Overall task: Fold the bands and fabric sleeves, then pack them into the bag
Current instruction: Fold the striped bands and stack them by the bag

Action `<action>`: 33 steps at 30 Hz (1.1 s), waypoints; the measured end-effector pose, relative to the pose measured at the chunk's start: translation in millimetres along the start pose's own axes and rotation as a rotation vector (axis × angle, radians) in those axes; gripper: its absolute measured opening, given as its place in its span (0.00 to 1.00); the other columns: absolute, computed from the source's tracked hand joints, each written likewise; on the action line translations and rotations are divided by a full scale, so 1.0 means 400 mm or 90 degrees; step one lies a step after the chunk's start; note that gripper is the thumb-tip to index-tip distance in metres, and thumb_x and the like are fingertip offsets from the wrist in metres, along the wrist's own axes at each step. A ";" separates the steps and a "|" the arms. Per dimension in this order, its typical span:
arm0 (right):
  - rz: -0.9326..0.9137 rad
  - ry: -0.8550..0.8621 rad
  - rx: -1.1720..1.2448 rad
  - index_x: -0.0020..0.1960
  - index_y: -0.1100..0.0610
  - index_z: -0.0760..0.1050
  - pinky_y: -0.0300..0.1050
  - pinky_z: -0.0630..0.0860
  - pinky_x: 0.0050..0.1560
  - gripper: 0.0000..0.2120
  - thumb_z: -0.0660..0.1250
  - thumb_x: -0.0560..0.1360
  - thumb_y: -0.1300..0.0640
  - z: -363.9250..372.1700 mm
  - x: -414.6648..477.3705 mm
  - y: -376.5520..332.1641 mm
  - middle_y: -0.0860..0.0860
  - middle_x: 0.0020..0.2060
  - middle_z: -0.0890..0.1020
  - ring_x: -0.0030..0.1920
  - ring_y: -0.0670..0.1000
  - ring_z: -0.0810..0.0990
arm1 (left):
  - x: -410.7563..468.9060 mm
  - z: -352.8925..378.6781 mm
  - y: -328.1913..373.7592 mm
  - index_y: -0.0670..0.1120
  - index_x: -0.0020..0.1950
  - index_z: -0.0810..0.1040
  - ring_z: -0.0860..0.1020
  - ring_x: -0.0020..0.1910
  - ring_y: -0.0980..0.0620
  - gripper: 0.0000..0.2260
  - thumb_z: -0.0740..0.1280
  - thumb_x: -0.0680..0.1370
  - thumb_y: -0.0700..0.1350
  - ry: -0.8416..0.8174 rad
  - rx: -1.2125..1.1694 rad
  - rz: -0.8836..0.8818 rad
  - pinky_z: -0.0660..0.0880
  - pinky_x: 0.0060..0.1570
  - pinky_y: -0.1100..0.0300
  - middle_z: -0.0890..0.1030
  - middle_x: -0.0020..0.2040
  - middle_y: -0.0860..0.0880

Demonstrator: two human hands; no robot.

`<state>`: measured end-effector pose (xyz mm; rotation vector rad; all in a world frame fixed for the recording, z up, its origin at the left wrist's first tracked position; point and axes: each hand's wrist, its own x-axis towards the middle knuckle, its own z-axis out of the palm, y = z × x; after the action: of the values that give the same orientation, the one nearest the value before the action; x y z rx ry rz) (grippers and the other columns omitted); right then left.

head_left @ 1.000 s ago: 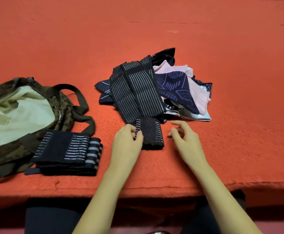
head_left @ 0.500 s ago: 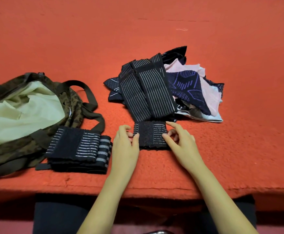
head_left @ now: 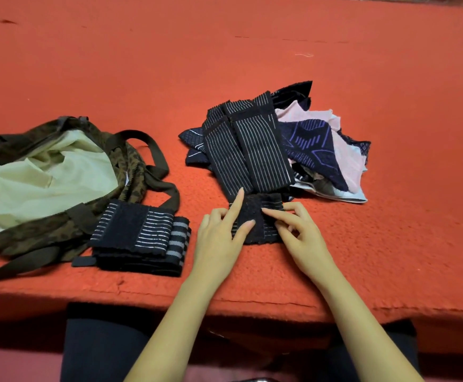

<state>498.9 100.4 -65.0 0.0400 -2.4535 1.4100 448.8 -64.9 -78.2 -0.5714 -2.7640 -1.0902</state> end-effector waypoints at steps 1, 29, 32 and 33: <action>0.004 0.004 0.018 0.57 0.45 0.78 0.29 0.68 0.43 0.21 0.61 0.76 0.69 -0.002 0.000 -0.003 0.44 0.54 0.73 0.41 0.41 0.74 | 0.001 -0.001 -0.001 0.68 0.71 0.47 0.70 0.53 0.51 0.27 0.60 0.79 0.57 -0.009 -0.022 0.014 0.65 0.60 0.56 0.72 0.51 0.53; 0.013 -0.206 0.125 0.58 0.50 0.80 0.38 0.72 0.61 0.14 0.68 0.73 0.54 0.323 0.079 -0.272 0.44 0.54 0.82 0.55 0.39 0.79 | -0.095 -0.433 -0.236 0.61 0.56 0.79 0.75 0.42 0.59 0.12 0.68 0.76 0.46 0.083 -0.207 -0.114 0.71 0.48 0.63 0.79 0.50 0.58; 0.014 -0.184 0.083 0.58 0.50 0.80 0.32 0.72 0.52 0.13 0.68 0.75 0.58 0.321 0.078 -0.279 0.43 0.50 0.83 0.47 0.40 0.79 | -0.093 -0.414 -0.243 0.63 0.55 0.78 0.74 0.41 0.60 0.12 0.68 0.77 0.47 0.099 -0.220 -0.124 0.69 0.47 0.67 0.76 0.50 0.58; 0.012 -0.171 0.076 0.58 0.50 0.80 0.31 0.71 0.48 0.12 0.68 0.75 0.58 0.320 0.079 -0.279 0.42 0.48 0.83 0.43 0.39 0.78 | -0.091 -0.408 -0.246 0.63 0.56 0.78 0.73 0.42 0.61 0.12 0.67 0.77 0.48 0.104 -0.215 -0.121 0.68 0.47 0.69 0.75 0.50 0.57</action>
<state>456.1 -61.7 -22.3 0.2492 -2.5800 1.6530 439.4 -252.4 -29.4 -0.2392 -2.5493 -1.5862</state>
